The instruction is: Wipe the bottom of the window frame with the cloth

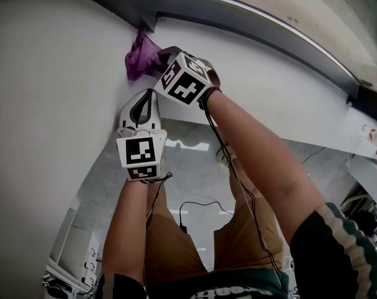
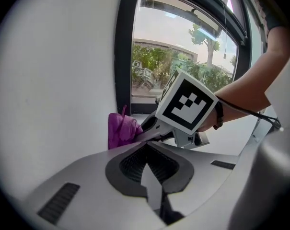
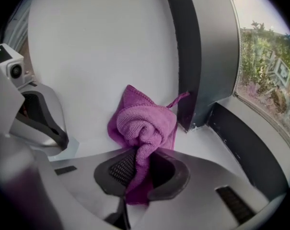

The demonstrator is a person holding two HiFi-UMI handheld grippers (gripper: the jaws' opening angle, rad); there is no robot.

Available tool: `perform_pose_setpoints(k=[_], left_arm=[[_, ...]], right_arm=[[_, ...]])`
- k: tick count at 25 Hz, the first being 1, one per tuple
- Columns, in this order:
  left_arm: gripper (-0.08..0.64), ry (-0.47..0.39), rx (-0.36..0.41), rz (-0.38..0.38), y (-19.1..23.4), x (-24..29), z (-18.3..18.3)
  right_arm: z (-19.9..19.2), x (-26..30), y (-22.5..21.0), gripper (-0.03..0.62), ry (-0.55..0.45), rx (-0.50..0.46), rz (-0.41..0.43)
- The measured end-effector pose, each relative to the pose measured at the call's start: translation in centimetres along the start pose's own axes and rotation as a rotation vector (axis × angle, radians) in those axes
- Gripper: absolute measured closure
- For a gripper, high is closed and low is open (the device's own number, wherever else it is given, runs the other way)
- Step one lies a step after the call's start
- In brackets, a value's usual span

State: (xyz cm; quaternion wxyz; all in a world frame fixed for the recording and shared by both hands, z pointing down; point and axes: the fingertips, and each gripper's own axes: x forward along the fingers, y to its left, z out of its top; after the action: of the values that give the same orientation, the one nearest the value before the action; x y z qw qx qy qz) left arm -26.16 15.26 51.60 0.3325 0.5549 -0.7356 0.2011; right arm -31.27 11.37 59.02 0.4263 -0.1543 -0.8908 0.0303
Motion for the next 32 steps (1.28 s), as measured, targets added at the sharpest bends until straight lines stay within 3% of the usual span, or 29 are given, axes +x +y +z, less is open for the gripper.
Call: perform_pose_setpoints(k=[7, 12, 18, 27, 32], left_arm=[[0.551, -0.016, 0.005, -0.010, 0.1, 0.6, 1.0], [0.551, -0.031, -0.015, 0.000, 0.6, 1.0, 1.5], [0.551, -0.030, -0.018, -0.009, 0.6, 1.4, 2.3], [0.551, -0.053, 0.069, -0.022, -0.2, 1.6, 3.9], [0.551, -0.035, 0.071, -0.028, -1.0, 2.3, 3.9]], right_arm=[[0.6, 0.0, -2.8, 0.529, 0.011, 0.042, -0.037], [0.7, -0.1, -4.0, 0.529, -0.017, 0.133, -0.048], [0.6, -0.2, -3.9, 0.529, -0.008, 0.120, -0.048], [-0.8, -1.6, -4.6, 0.529, 0.006, 0.136, -0.076], [-2.4, -2.9, -5.1, 0.529, 0.018, 0.150, -0.092]])
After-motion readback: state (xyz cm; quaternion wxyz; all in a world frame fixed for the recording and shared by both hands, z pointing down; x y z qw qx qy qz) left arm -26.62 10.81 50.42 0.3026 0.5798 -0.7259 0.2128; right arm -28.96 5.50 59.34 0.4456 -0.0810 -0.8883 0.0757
